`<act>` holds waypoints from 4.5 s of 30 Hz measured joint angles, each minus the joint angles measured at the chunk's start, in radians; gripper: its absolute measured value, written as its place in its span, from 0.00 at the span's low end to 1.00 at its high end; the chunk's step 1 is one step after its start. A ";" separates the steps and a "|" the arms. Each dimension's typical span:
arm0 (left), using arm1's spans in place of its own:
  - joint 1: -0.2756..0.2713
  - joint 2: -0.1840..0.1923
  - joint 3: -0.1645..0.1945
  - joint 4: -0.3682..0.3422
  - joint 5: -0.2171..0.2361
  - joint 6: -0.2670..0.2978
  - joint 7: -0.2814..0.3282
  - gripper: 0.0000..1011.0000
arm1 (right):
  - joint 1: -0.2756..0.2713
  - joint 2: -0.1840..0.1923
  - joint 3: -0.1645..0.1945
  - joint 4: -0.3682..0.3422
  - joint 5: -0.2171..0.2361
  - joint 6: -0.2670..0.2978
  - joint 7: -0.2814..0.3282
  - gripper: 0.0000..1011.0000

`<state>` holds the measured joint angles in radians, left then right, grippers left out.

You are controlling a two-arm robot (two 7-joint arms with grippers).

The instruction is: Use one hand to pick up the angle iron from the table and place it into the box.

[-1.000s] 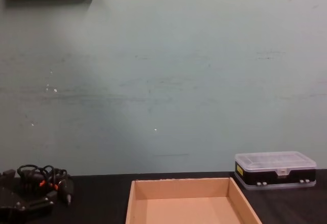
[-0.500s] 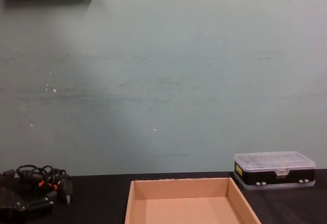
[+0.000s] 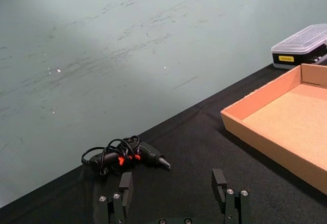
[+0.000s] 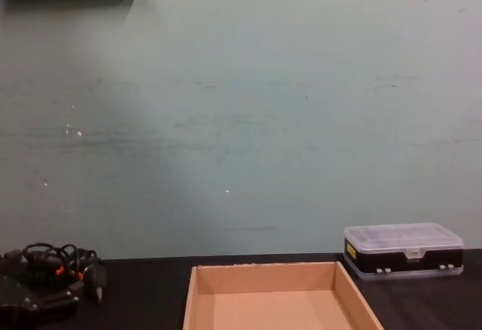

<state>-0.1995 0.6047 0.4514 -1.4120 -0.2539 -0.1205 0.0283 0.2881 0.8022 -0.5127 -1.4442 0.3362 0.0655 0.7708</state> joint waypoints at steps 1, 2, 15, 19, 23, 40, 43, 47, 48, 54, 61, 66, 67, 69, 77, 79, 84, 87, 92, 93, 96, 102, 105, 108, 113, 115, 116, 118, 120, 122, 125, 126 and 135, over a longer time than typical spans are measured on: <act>0.000 0.000 0.000 0.000 0.000 0.000 0.000 1.00 | 0.000 0.000 0.000 0.000 0.000 0.000 0.000 0.12; 0.000 0.000 0.000 0.000 0.000 0.000 0.000 1.00 | 0.000 0.000 0.000 0.000 0.000 0.000 0.000 0.11; 0.000 0.000 0.000 0.000 0.000 0.000 0.000 1.00 | -0.012 0.004 0.016 -0.031 0.009 0.000 -0.021 0.09; 0.000 0.000 0.000 0.000 0.000 0.000 0.000 1.00 | -0.023 0.009 0.036 -0.068 0.023 0.008 -0.041 0.09; 0.000 0.000 0.000 0.000 0.000 0.000 0.000 1.00 | -0.023 0.009 0.057 -0.113 0.037 0.032 -0.067 0.09; 0.000 0.000 0.000 0.000 0.000 0.000 0.000 1.00 | 0.159 -0.156 0.011 0.009 0.020 0.141 -0.123 0.09; 0.000 0.000 0.000 0.000 0.000 0.000 0.000 1.00 | 0.209 -0.207 -0.010 0.074 0.008 0.149 -0.131 0.09; 0.000 0.000 0.000 0.000 0.000 0.000 0.000 1.00 | 0.262 -0.265 -0.030 0.149 -0.005 0.152 -0.142 0.09; 0.000 0.000 0.000 0.000 0.000 0.000 0.000 1.00 | 0.274 -0.279 -0.034 0.167 -0.009 0.152 -0.146 0.09; 0.000 0.000 0.000 0.000 0.000 0.000 0.000 1.00 | 0.356 -0.375 -0.063 0.307 -0.041 0.143 -0.168 0.09; 0.000 0.000 0.000 0.000 0.000 0.000 0.000 1.00 | 0.434 -0.467 -0.084 0.466 -0.084 0.115 -0.187 0.09; 0.000 0.000 0.000 0.000 0.000 0.000 0.000 1.00 | 0.477 -0.522 -0.092 0.571 -0.114 0.097 -0.197 0.09; 0.000 0.000 0.000 0.000 0.000 0.000 0.000 1.00 | 0.482 -0.528 -0.092 0.584 -0.117 0.095 -0.198 0.09; 0.000 0.000 0.000 0.000 0.000 0.000 0.000 1.00 | 0.495 -0.546 -0.092 0.619 -0.125 0.087 -0.199 0.09; 0.000 0.000 0.000 0.000 0.000 0.000 0.000 1.00 | 0.513 -0.578 -0.086 0.683 -0.143 0.078 -0.198 0.09; 0.000 0.000 0.000 0.000 0.000 0.000 0.000 1.00 | 0.513 -0.577 -0.086 0.682 -0.143 0.078 -0.198 0.09; 0.000 0.000 0.000 0.000 0.000 0.000 0.000 1.00 | 0.513 -0.576 -0.086 0.678 -0.142 0.078 -0.198 0.10; 0.000 0.000 0.000 0.000 0.000 0.000 0.000 1.00 | 0.512 -0.575 -0.086 0.676 -0.141 0.078 -0.198 0.18; 0.000 0.000 0.000 0.000 0.000 0.000 0.000 1.00 | 0.511 -0.574 -0.086 0.674 -0.141 0.078 -0.198 0.33; 0.000 0.000 0.000 0.000 0.000 0.000 0.000 1.00 | 0.511 -0.574 -0.086 0.674 -0.141 0.078 -0.198 0.34; 0.000 0.000 0.000 0.000 0.000 0.000 0.000 1.00 | 0.511 -0.573 -0.087 0.673 -0.141 0.079 -0.197 0.44; 0.000 0.000 0.000 0.000 0.000 0.000 0.000 1.00 | 0.510 -0.573 -0.087 0.672 -0.140 0.079 -0.197 0.64; 0.000 0.000 0.000 0.000 0.000 0.000 0.000 1.00 | 0.510 -0.573 -0.087 0.672 -0.140 0.079 -0.197 0.73; 0.000 0.000 0.000 0.000 0.000 0.000 0.000 1.00 | 0.494 -0.562 -0.082 0.642 -0.139 0.079 -0.195 0.84; 0.000 0.000 0.000 0.000 0.000 0.000 0.000 1.00 | 0.403 -0.497 -0.051 0.466 -0.126 0.107 -0.189 0.96; 0.000 0.000 0.000 0.000 0.000 0.000 0.000 1.00 | 0.360 -0.466 -0.039 0.385 -0.116 0.126 -0.189 0.99; 0.000 0.000 0.000 0.000 0.000 0.000 0.000 1.00 | 0.345 -0.456 -0.035 0.359 -0.112 0.133 -0.189 0.99; 0.000 0.000 0.000 0.000 0.000 0.000 0.000 1.00 | 0.320 -0.439 -0.027 0.316 -0.103 0.145 -0.189 0.99; 0.000 0.000 0.000 0.000 0.000 0.000 0.000 1.00 | 0.265 -0.401 -0.009 0.226 -0.084 0.167 -0.192 0.99; 0.000 0.000 0.000 0.000 0.000 0.000 0.000 1.00 | 0.238 -0.383 -0.001 0.183 -0.073 0.178 -0.196 0.99; 0.000 0.000 0.000 0.000 0.000 0.000 0.000 1.00 | 0.182 -0.347 0.015 0.102 -0.052 0.199 -0.206 0.99; 0.000 0.000 0.000 0.000 0.000 0.000 0.000 1.00 | 0.167 -0.338 0.019 0.082 -0.047 0.203 -0.208 0.99; 0.000 0.000 0.000 0.000 0.000 0.000 0.000 1.00 | 0.026 -0.248 0.050 -0.105 0.006 0.253 -0.239 0.99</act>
<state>-0.1995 0.6047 0.4514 -1.4120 -0.2539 -0.1205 0.0283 0.3142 0.5540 -0.4632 -1.5497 0.3417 0.3182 0.5318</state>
